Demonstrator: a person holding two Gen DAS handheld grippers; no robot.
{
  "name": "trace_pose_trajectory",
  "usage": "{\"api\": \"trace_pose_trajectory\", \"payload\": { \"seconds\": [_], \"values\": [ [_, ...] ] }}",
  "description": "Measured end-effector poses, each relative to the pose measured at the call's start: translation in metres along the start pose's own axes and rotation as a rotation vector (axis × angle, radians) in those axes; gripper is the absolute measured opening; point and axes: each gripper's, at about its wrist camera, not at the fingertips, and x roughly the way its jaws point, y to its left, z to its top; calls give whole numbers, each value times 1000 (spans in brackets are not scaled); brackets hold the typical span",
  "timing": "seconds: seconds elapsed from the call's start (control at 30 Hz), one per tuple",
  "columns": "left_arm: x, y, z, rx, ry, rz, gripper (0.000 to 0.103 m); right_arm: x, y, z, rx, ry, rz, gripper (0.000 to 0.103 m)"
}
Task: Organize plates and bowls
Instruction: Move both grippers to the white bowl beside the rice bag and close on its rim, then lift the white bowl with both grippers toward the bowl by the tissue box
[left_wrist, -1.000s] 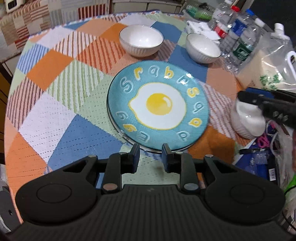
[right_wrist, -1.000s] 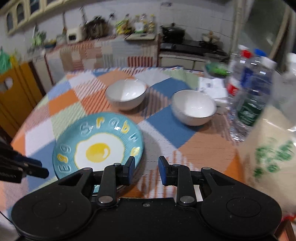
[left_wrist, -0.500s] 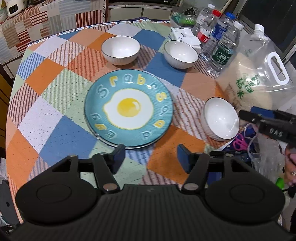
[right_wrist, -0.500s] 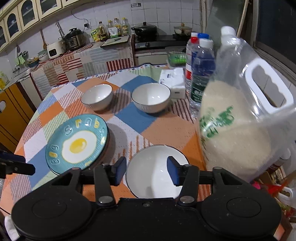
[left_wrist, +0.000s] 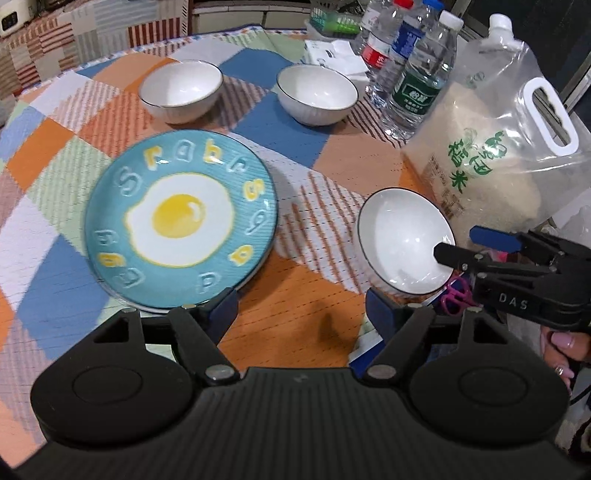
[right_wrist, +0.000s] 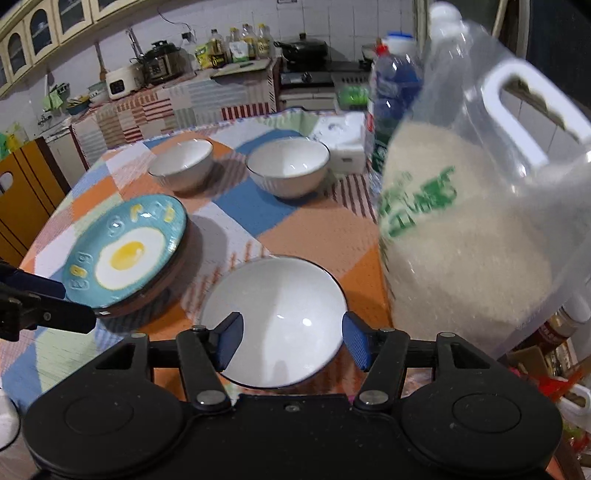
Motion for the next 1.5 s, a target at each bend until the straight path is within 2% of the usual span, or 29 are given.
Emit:
{"api": "trace_pose_trajectory", "payload": {
  "seconds": [0.23, 0.37, 0.4, 0.43, 0.47, 0.5, 0.57, 0.63, 0.77, 0.9, 1.03, 1.23, 1.5],
  "values": [
    [43, -12, 5, -26, 27, -52, 74, 23, -18, -14, 32, 33, -4, 62],
    [60, -18, 8, -17, 31, -66, 72, 33, -20, -18, 49, 50, -1, 55],
    [63, -20, 8, -13, 30, -68, 71, 35, -20, -18, 52, 54, -4, 50],
    [67, -22, 8, -4, 30, -69, 62, 38, -20, -18, 57, 61, -6, 45],
    [69, -24, 9, 13, 26, -85, 51, 40, -21, -19, 64, 70, -6, 34],
    [69, -27, 10, 28, 23, -102, 44, 44, -21, -18, 71, 83, -8, 27],
    [73, -33, 13, 49, 39, -114, 27, 48, -22, -17, 75, 91, -22, 22],
    [78, -37, 15, 52, 68, -131, 16, 50, -21, -14, 75, 91, -28, 18],
    [79, -39, 14, 52, 84, -105, 16, 53, -15, -5, 56, 95, -45, 16],
    [73, -29, 17, 11, 110, -121, 16, 54, -14, 2, 54, 97, -6, 16],
    [65, -19, 27, -25, 104, -132, 16, 53, -8, 12, 23, 83, 12, 16],
    [57, -14, 44, -19, 76, -109, 16, 57, -1, 32, -10, 67, 22, 16],
    [71, 0, 64, -39, 102, -97, 16, 78, 2, 54, -42, 84, 29, 16]
  ]
}}
